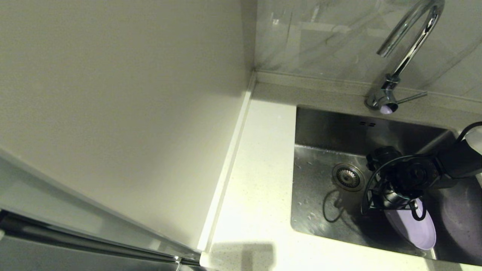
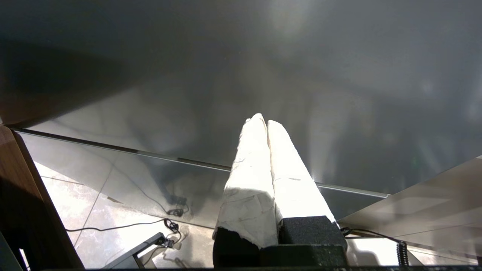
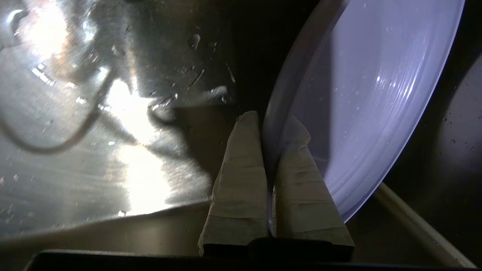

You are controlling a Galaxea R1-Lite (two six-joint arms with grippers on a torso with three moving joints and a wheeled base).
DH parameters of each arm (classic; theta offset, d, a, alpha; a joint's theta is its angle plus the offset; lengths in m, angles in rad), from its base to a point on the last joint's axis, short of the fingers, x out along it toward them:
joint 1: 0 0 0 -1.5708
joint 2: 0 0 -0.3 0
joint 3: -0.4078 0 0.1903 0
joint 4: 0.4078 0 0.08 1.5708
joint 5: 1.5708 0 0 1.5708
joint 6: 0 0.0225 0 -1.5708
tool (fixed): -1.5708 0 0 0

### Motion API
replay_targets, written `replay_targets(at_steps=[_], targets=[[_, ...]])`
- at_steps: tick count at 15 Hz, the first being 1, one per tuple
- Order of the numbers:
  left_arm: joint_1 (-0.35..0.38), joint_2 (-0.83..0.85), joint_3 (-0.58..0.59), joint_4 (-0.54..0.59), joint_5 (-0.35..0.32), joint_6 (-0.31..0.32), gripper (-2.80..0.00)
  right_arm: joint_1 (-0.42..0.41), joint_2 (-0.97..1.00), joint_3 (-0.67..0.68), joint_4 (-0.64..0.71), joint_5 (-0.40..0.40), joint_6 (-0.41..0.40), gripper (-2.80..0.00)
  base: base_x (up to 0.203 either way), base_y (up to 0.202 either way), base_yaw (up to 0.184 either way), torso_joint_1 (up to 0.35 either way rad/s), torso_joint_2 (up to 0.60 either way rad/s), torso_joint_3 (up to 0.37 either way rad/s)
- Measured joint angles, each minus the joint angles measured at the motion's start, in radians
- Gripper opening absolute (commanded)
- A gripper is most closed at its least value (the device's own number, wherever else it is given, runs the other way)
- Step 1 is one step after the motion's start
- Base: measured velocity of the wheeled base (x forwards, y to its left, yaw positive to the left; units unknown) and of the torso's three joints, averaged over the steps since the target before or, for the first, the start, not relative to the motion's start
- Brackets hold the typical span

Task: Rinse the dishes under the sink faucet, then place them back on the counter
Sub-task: Put a plate into the sink

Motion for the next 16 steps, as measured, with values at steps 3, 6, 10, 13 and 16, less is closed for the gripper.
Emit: replay_targets(at_steps=[3, 6, 10, 13, 16], targets=[[0.000, 0.000, 0.000, 0.001, 0.000, 0.000, -2.80, 0.000, 0.030, -0.035, 0.000, -0.012, 0.000, -2.80, 0.000, 0.000, 0.000, 0.000, 0.00, 0.000], [0.000, 0.000, 0.000, 0.001, 0.000, 0.000, -2.80, -0.001, 0.059, -0.056, 0.001, -0.014, 0.002, -2.80, 0.000, 0.000, 0.000, 0.000, 0.00, 0.000], [0.000, 0.000, 0.000, 0.000, 0.000, -0.001, -2.80, -0.001, 0.083, -0.070, 0.000, -0.026, 0.000, 0.00, 0.000, 0.000, 0.000, 0.000, 0.00, 0.000], [0.000, 0.000, 0.000, 0.000, 0.000, 0.000, -2.80, 0.000, 0.088, -0.081, 0.000, -0.040, 0.023, 0.00, 0.000, 0.000, 0.000, 0.000, 0.00, 0.000], [0.000, 0.000, 0.000, 0.001, 0.000, 0.000, -2.80, 0.001, 0.087, -0.084, 0.001, -0.042, 0.036, 0.00, 0.000, 0.000, 0.000, 0.000, 0.00, 0.000]])
